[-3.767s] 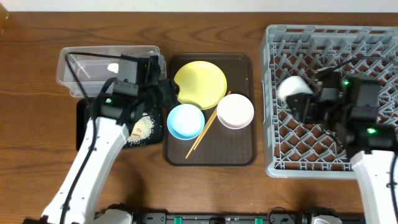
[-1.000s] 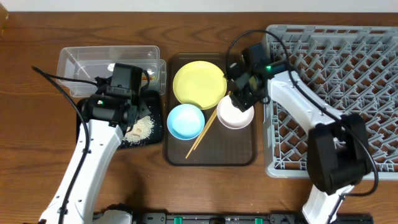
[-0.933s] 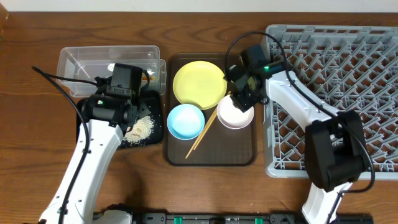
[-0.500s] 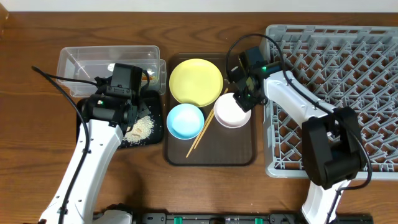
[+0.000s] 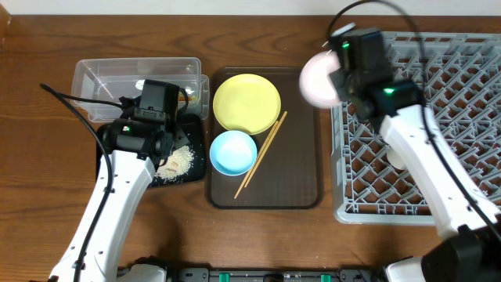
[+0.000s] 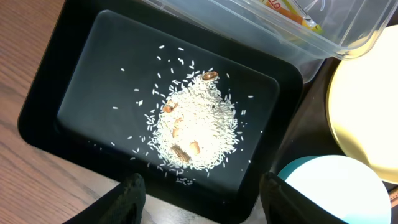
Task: Sort waste into correct bins and load items into the dishwasher rack
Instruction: 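Carry the pink bowl to the back of the rack and set it upright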
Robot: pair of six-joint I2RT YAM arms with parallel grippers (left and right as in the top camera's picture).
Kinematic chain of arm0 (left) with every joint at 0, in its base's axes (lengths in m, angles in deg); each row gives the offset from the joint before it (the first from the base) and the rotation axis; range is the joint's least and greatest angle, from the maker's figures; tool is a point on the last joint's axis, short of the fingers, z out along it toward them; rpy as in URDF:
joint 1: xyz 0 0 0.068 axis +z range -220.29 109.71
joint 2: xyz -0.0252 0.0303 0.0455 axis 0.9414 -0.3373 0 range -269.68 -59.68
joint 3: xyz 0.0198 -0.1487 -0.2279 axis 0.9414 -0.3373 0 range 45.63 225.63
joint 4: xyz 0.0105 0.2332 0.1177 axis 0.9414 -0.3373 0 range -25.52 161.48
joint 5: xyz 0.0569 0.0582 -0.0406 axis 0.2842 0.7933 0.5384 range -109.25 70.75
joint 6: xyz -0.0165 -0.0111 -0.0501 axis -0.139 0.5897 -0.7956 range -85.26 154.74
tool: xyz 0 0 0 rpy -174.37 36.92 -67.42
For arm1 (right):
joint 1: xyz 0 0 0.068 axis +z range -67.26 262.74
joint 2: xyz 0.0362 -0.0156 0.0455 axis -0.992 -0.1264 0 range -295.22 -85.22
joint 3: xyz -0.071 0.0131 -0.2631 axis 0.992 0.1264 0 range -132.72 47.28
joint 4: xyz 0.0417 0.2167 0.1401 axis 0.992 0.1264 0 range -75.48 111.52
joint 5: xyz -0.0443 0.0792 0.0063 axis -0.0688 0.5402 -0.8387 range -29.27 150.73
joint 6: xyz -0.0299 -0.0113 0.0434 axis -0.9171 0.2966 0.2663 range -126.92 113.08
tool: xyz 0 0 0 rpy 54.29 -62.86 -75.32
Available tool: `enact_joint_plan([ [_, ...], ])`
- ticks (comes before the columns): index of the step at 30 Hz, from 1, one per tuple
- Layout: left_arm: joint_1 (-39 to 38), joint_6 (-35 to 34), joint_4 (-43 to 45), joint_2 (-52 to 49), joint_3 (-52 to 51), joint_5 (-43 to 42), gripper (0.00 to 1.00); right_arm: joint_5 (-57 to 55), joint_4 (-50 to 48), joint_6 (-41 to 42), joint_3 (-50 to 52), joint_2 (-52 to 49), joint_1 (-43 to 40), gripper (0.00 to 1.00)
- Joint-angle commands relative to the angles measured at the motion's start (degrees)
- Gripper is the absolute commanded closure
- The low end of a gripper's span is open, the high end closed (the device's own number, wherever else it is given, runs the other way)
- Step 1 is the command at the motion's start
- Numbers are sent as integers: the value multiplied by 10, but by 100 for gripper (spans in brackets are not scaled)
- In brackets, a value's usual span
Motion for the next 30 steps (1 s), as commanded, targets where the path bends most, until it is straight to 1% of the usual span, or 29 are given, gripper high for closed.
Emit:
enact_joint_plan([
  [1,2,-2,-3,-4,-6,5,37,-131,-24,10,-3,-1,-18,99],
  [7,2,-2,-3,-4,-6,5,37,-341,-143,10,-2,-29,-36,99],
  [9,2,-2,-3,-4,-6,5,37,-384,-183,8,-2,-46,-40,99],
  [17,2,-2,-3,-4,-6,5,37,-428,-260,6,-2,-139,-52,99],
  [23,2,-2,-3,-4,-6,5,37,-426,-264,14,-2,-185,-45,99],
  [30,2,-2,-4,-4,-6,5,37,-422,-259,15,-1,-207,-29,99],
])
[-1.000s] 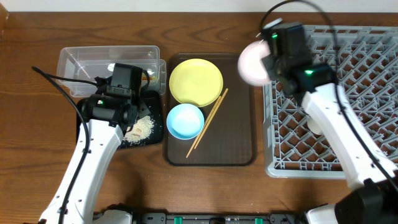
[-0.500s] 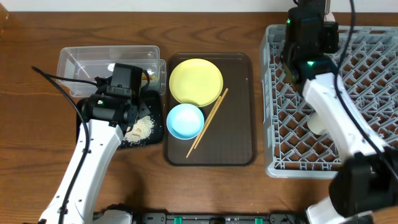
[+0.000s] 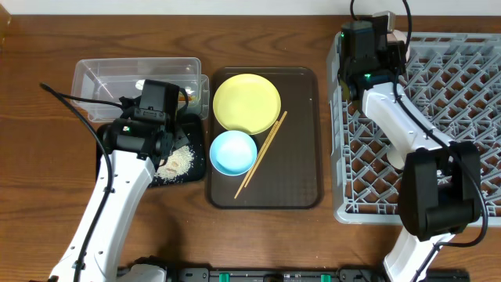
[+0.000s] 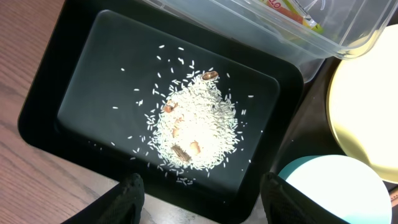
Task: Sort waste into correct bins and load items into the dishwasher rack
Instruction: 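Carry the pink bowl to the back of the rack and set it upright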
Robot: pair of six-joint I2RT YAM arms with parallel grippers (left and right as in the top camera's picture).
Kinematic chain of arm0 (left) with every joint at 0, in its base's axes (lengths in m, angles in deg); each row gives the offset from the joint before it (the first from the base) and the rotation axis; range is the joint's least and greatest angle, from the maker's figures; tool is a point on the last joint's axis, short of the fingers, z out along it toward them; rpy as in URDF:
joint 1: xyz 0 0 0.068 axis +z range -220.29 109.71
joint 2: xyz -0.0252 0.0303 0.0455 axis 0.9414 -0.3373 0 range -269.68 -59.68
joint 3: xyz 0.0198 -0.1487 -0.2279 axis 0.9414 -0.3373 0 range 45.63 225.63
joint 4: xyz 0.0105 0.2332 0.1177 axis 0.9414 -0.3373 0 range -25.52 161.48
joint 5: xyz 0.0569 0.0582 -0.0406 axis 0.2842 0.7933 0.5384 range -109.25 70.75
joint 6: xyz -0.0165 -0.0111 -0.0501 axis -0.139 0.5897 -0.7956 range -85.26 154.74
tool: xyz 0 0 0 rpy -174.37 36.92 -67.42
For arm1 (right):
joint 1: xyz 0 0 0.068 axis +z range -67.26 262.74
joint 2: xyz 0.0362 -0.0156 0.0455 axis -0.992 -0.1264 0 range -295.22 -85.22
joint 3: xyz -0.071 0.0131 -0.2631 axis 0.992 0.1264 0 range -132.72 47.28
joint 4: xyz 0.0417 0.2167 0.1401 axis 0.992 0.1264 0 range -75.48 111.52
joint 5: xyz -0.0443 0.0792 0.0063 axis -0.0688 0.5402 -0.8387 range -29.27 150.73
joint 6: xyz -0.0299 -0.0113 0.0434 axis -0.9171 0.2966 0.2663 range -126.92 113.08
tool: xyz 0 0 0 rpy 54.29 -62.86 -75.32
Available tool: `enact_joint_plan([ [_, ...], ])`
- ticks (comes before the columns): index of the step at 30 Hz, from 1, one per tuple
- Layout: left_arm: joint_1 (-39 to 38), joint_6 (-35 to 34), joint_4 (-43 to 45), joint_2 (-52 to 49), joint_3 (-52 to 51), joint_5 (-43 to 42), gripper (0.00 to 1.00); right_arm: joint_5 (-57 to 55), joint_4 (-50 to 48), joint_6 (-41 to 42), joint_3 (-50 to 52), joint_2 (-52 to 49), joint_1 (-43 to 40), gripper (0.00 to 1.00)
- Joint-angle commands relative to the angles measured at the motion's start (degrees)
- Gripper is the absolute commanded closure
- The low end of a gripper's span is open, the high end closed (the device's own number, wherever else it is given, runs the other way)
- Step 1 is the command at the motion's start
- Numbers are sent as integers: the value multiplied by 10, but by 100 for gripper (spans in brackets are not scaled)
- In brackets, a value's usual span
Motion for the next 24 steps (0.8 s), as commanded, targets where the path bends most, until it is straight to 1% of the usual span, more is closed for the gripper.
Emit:
enact_joint_plan([
  [1,2,-2,-3,-4,-6,5,37,-18,3,16,-2,-16,13,99],
  [7,2,-2,-3,-4,-6,5,37,8,52,67,-2,-18,25,99],
  [11,2,-2,-4,-4,-6,5,37,18,112,126,-2,-17,31,99],
  [17,2,-3,-3,-4,-6,5,37,106,193,204,-2,-13,40,99],
  [19,2,-2,-3,-4,-6,5,37,108,201,227,-2,-7,40,99],
  [21,2,-2,-4,-4,-6,5,37,103,195,226,-2,0,40,99],
  [24,2,-2,-4,-4,-6,5,37,45,168,210,-2,14,39,99],
])
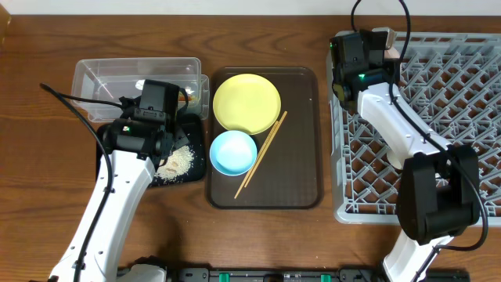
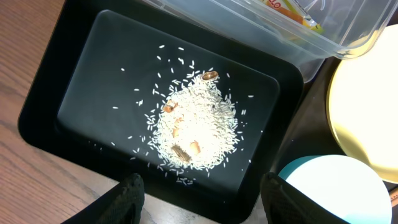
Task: Sort waste into correct bins and load items into the dishwasher rack
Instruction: 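Carry the pink bowl to the back of the rack and set it upright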
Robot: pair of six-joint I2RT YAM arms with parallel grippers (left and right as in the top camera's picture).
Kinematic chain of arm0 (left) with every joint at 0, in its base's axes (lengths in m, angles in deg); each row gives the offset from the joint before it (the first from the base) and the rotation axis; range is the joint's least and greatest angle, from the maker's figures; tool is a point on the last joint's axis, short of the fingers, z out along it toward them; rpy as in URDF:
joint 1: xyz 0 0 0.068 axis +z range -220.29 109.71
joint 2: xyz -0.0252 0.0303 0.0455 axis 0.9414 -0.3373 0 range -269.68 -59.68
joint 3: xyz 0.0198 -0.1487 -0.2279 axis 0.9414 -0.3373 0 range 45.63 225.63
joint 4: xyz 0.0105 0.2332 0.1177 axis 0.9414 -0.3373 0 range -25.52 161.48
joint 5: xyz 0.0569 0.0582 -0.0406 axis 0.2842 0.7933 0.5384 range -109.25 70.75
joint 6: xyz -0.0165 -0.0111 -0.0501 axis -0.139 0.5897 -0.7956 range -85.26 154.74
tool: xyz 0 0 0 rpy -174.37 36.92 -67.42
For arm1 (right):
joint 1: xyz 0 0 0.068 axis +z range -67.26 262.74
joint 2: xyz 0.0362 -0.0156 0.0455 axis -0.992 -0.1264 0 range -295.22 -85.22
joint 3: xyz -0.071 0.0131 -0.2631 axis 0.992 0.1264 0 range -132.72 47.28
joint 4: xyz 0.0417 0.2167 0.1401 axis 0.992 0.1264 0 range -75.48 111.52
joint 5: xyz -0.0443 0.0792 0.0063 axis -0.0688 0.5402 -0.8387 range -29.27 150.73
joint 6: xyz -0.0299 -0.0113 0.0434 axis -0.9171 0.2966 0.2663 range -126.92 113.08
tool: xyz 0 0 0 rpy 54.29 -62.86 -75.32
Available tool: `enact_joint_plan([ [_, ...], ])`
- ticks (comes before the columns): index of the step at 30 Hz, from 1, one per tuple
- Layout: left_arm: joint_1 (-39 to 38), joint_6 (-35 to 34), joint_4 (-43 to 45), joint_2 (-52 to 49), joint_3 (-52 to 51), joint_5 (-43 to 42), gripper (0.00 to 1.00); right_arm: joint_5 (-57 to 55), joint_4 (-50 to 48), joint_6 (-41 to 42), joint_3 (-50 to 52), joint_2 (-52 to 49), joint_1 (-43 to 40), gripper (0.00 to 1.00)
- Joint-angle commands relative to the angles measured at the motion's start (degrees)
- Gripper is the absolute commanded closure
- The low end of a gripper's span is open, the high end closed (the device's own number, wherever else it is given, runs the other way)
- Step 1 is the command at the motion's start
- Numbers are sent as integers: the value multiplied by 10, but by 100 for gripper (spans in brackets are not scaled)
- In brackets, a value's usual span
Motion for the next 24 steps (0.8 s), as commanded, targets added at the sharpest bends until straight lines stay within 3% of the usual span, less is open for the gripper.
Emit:
enact_joint_plan([
  [1,2,-2,-4,-4,-6,5,37,16,-23,-1,6,7,17,99],
  [6,2,-2,-3,-4,-6,5,37,-40,-121,-121,6,12,14,99],
  [11,2,-2,-3,-4,-6,5,37,-54,-185,-187,6,12,7,99],
  [24,2,-3,-4,-4,-6,5,37,-54,-198,-200,7,-11,-8,99],
])
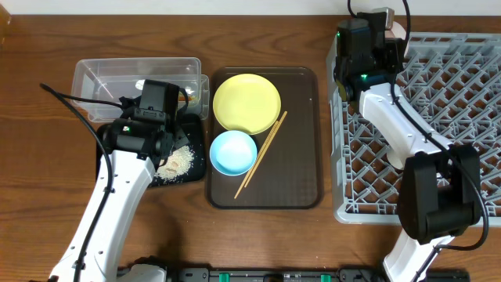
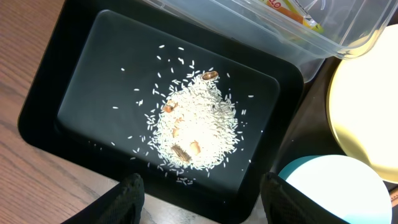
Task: Sort waste into correct bins and load items into the dishwasher rack
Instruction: 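Carry the pink bowl to the back of the rack and set it upright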
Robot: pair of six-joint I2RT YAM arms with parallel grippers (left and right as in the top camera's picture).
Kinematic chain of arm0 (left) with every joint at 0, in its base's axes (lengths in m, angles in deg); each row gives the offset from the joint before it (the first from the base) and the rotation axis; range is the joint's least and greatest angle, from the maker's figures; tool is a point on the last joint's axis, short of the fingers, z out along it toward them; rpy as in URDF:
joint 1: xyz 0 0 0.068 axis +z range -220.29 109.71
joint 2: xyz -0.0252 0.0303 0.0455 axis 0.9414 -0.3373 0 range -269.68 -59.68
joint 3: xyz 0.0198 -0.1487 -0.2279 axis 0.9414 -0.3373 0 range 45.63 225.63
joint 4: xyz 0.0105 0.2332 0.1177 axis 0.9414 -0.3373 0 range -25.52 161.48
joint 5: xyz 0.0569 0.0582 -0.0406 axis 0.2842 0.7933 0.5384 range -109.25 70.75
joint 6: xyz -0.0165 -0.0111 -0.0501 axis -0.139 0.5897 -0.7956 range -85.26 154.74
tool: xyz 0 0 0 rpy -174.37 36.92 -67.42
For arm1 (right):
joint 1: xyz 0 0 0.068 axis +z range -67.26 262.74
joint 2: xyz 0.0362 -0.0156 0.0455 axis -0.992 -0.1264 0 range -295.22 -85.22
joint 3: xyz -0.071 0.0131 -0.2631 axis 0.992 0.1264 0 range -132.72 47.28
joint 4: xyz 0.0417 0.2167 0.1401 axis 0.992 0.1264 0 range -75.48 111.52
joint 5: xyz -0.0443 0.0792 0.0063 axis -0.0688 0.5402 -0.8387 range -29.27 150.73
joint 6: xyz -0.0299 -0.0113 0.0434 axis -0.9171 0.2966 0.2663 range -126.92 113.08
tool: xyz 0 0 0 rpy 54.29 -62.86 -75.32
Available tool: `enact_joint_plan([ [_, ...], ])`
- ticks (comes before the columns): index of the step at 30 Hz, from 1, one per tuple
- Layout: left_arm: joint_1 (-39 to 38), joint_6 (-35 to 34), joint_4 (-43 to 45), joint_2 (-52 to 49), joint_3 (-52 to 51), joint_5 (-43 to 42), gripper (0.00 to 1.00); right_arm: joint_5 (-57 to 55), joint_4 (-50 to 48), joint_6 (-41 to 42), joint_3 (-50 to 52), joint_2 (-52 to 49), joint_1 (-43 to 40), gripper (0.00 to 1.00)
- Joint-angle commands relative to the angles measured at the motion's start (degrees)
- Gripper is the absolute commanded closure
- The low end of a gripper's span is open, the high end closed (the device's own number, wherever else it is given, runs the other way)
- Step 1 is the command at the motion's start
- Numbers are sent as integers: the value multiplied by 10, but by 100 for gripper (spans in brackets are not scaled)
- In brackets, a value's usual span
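Observation:
My left gripper (image 2: 205,200) hangs open above the near edge of the black tray (image 2: 93,74), which holds a heap of rice and nut scraps (image 2: 196,124). On the brown serving tray (image 1: 301,157) are a yellow plate (image 1: 246,102), a blue bowl (image 1: 232,153) and a pair of chopsticks (image 1: 262,153). My right gripper (image 1: 382,35) is over the far left corner of the grey dishwasher rack (image 1: 446,117). Its fingers are hidden under the wrist. A sliver of the pink bowl (image 1: 401,23) shows beside it.
A clear plastic bin (image 1: 133,78) with a wrapper in it stands behind the black tray. Something white (image 1: 395,160) lies in the rack under the right arm. Bare wooden table shows at the left and front.
My right wrist has shifted a little to the right and back at the rack's far left corner, and the pink sliver has moved with it. The left arm has not moved.
My right gripper first held the pink bowl above the serving tray's far right corner. Then it was at the rack's far left corner with only an edge of the bowl showing, and it has stayed there with small shifts. My left gripper stayed open over the rice tray.

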Motion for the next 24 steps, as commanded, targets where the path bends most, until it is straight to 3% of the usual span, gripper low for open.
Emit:
enact_joint_plan([
  [1,2,-2,-4,-4,-6,5,37,-16,-2,-7,1,-15,-1,99],
  [17,2,-3,-7,-4,-6,5,37,-16,19,14,2,-42,30,99],
  [24,2,-3,-7,-4,-6,5,37,31,131,99,1,-41,53,99],
])
